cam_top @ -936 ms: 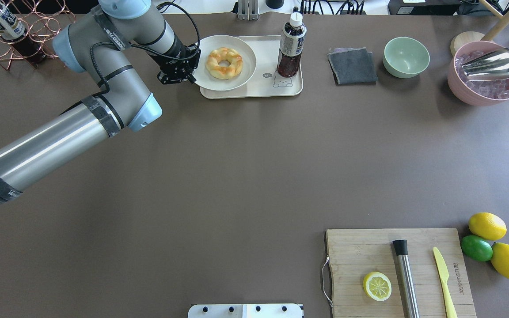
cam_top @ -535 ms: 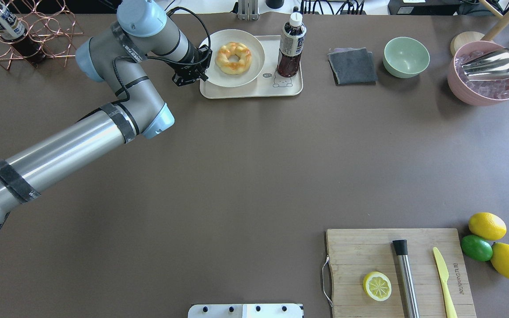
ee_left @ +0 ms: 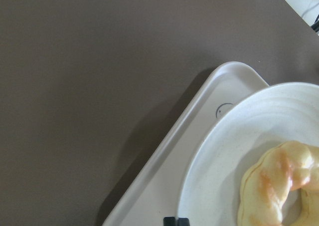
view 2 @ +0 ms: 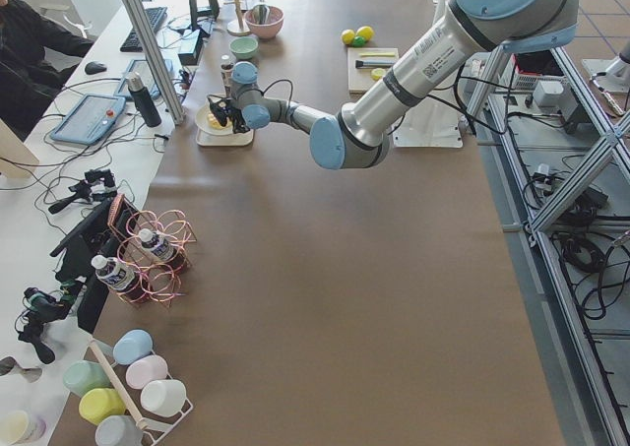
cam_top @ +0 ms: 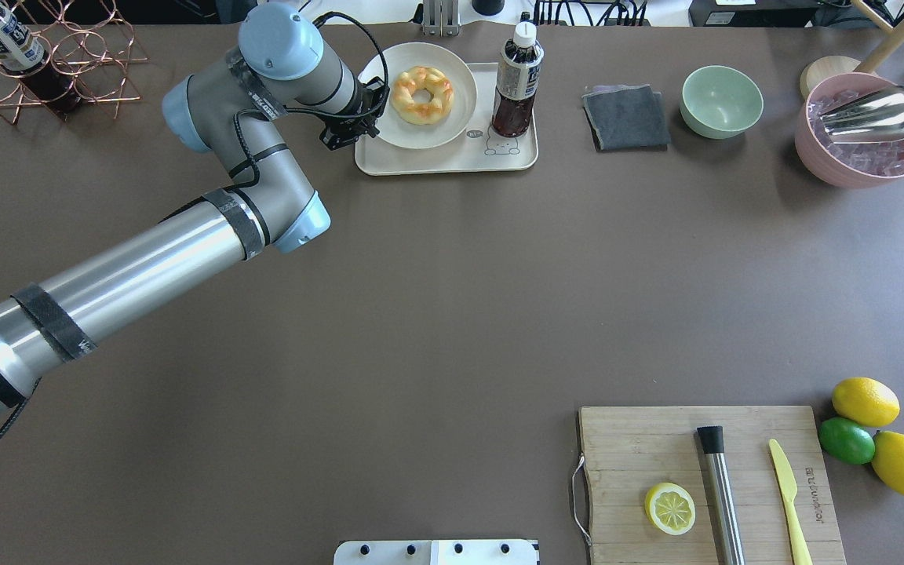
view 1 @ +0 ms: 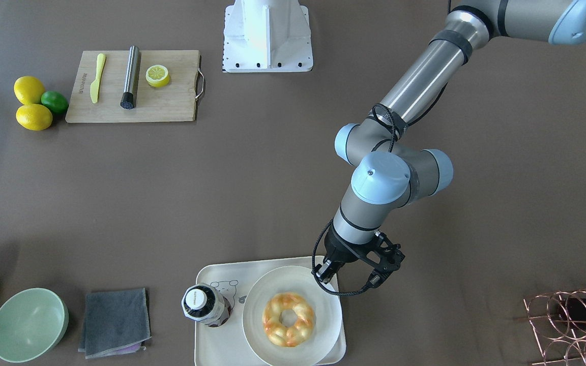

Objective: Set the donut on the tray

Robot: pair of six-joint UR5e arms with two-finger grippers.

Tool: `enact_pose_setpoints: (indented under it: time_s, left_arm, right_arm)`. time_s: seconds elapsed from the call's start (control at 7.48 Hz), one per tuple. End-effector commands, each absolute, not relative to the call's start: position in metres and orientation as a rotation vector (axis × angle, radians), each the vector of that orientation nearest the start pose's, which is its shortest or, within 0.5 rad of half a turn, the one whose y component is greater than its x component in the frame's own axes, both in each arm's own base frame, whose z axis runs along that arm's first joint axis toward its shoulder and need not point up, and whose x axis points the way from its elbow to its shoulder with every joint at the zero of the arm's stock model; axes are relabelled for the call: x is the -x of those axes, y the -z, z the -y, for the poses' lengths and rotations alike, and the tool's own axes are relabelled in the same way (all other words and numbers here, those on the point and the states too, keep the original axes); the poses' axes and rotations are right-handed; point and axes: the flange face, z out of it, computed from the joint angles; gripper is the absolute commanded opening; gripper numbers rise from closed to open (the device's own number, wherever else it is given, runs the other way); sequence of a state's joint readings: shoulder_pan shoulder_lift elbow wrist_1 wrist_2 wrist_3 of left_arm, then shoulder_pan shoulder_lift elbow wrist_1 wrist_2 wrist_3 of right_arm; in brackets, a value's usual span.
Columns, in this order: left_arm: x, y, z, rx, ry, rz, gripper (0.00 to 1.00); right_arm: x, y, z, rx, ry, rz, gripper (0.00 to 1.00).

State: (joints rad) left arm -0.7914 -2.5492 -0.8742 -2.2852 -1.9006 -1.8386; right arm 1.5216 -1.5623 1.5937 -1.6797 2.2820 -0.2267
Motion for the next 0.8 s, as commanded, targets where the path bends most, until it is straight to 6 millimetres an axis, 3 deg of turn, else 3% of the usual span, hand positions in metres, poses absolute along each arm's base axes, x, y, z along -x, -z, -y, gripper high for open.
enact_pose_setpoints:
  time_s: [0.0,0.13,0.4,0.53,0.67]
  left_arm:
    - [-0.549,-0.253,0.677,-0.029,0.695,-1.053,0.85]
    - [-0.548,-0.256,0.677,-0.043,0.669,-1.047,0.98]
    - [-0.538,-0.245,0.679,-0.054,0.663,-1.063,0.98]
    - [-0.522,-0.236,0.675,-0.052,0.609,-1.074,0.98]
    - [-0.5,-0.237,0.656,-0.084,0.511,-1.046,0.98]
  right_arm:
    - [-0.044,-0.656,0.494,0.007,0.235,0.726,1.0]
    - [-0.044,-0.656,0.494,0.008,0.234,0.724,1.0]
    - [-0.044,-0.654,0.495,0.007,0.232,0.724,1.0]
    - [-0.044,-0.654,0.496,0.008,0.228,0.724,1.0]
    - [-0.044,-0.654,0.496,0.008,0.226,0.722,1.0]
